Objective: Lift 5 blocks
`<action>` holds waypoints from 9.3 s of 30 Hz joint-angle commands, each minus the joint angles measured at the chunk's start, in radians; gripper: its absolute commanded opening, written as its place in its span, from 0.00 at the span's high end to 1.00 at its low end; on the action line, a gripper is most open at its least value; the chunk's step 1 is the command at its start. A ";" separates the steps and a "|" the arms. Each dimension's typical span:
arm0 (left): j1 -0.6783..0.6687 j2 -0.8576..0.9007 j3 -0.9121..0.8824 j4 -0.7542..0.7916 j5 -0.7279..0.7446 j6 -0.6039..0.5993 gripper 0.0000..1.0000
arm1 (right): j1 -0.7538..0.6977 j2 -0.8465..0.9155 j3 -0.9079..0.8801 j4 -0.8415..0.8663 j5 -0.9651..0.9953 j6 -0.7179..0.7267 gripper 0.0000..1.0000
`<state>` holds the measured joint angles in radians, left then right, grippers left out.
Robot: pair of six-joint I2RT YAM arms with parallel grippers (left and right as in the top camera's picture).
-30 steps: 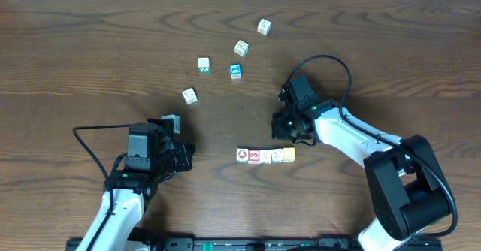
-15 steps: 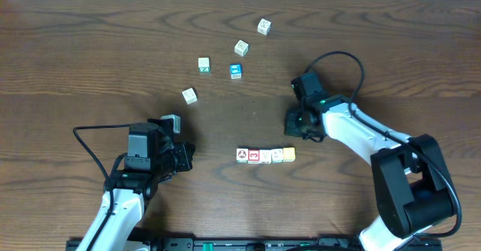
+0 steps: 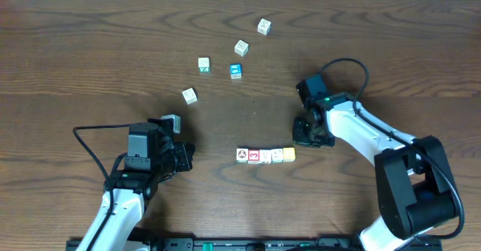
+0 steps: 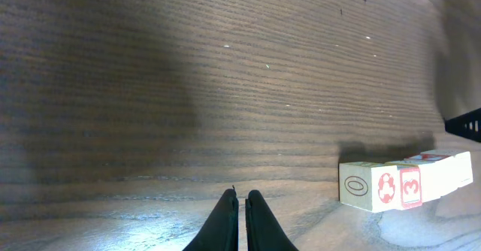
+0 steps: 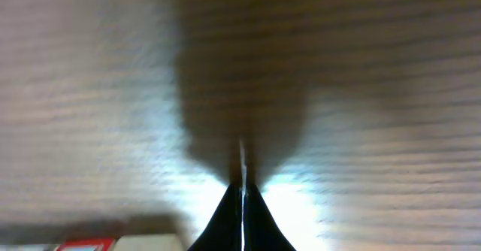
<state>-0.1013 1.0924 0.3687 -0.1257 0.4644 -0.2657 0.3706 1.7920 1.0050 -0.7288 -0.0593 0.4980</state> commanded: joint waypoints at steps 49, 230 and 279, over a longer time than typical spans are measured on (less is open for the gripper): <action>-0.002 -0.391 0.264 -0.124 -0.340 0.076 0.93 | -0.086 -0.897 -0.019 -0.107 0.161 -0.095 0.99; -0.317 0.355 0.108 0.134 0.000 -0.070 0.93 | 0.132 -0.397 -0.489 0.494 -0.153 0.072 0.99; -0.317 0.355 0.108 0.135 0.000 -0.089 0.93 | 0.171 -0.397 -0.489 0.563 -0.222 0.100 0.99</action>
<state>-0.4129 1.4422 0.4782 0.0051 0.4339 -0.3428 0.5106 1.3926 0.5148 -0.1864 -0.2161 0.5850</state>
